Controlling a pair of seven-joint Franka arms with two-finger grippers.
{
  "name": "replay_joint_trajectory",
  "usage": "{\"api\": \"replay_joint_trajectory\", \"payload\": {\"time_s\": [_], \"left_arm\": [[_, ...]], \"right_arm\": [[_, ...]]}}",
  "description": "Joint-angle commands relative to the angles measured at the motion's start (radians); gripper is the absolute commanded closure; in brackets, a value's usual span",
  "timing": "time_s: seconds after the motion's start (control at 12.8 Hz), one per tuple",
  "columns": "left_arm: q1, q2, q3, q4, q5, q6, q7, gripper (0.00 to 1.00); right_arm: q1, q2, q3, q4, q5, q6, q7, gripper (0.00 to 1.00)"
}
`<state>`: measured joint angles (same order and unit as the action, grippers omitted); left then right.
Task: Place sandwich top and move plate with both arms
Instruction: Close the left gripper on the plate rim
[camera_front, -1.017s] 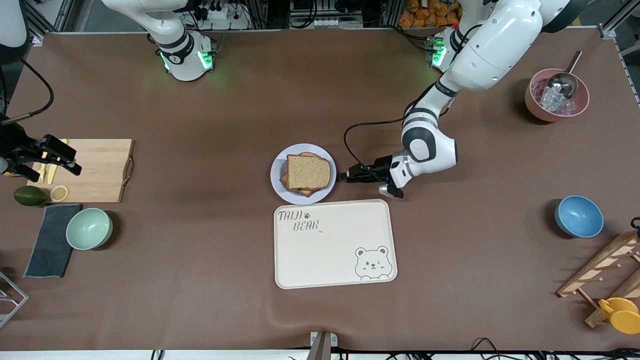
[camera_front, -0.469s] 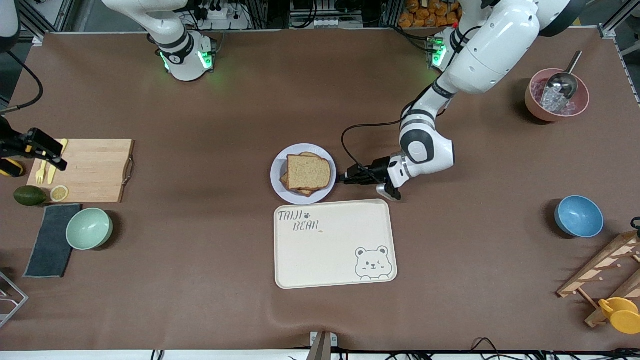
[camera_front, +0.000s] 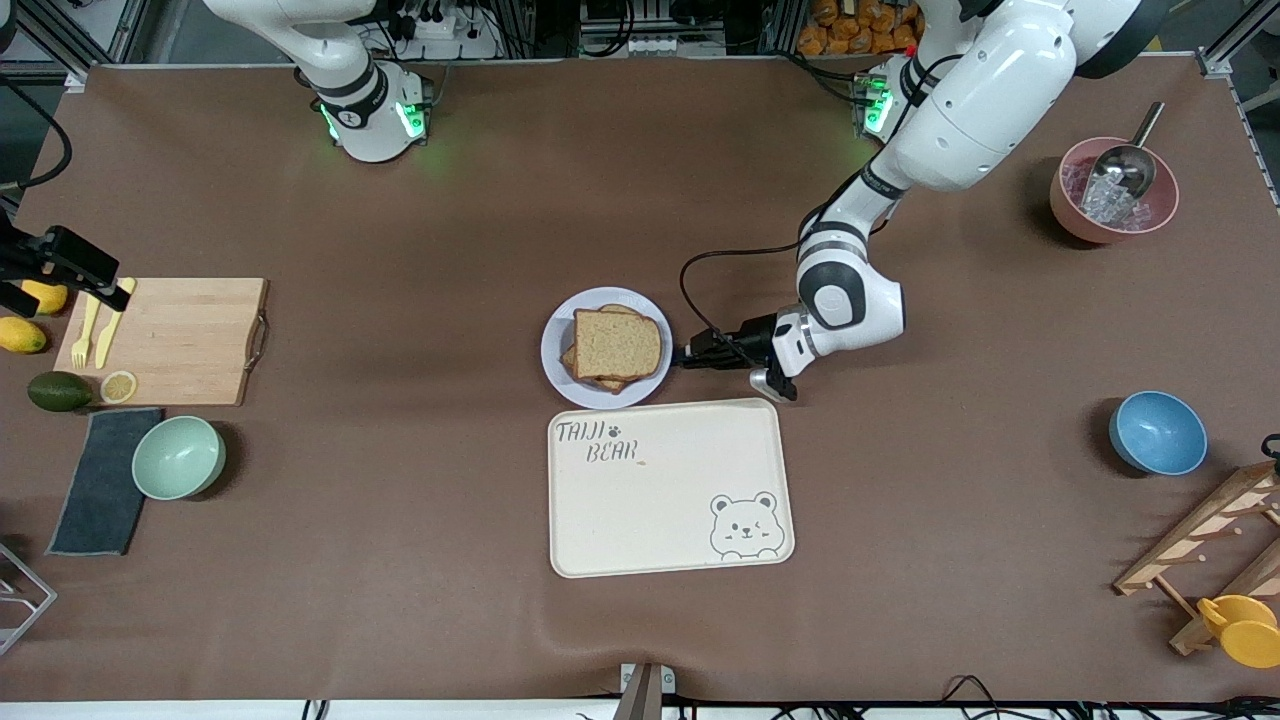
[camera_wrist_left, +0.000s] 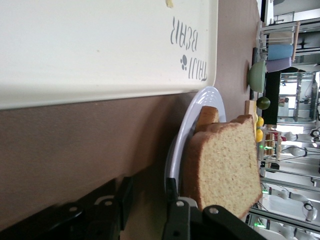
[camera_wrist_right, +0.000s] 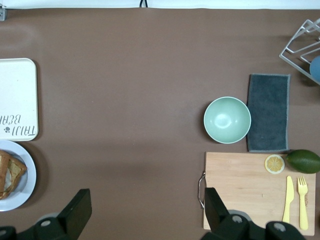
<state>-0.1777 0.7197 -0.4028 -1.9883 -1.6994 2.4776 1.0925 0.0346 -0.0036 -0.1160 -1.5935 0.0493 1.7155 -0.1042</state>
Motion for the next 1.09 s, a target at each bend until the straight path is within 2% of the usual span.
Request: {"api": "replay_joint_trajectory", "payload": {"time_s": [0.0, 0.31, 0.39, 1.02], "left_arm": [[0.011, 0.023, -0.007, 0.014, -0.060, -0.048, 0.061, 0.66], [0.000, 0.024, -0.007, 0.020, -0.074, -0.048, 0.066, 0.66], [0.000, 0.030, -0.007, 0.022, -0.074, -0.048, 0.067, 0.71], [-0.003, 0.067, -0.007, 0.045, -0.092, -0.049, 0.110, 0.76]], "right_arm": [[0.018, -0.018, 0.007, -0.006, -0.025, -0.022, 0.095, 0.00], [0.016, -0.019, 0.013, -0.003, -0.025, -0.025, 0.095, 0.00], [0.018, -0.019, 0.015, -0.003, -0.025, -0.025, 0.096, 0.00], [0.016, -0.016, 0.013, -0.005, -0.026, -0.022, 0.092, 0.00]]}}
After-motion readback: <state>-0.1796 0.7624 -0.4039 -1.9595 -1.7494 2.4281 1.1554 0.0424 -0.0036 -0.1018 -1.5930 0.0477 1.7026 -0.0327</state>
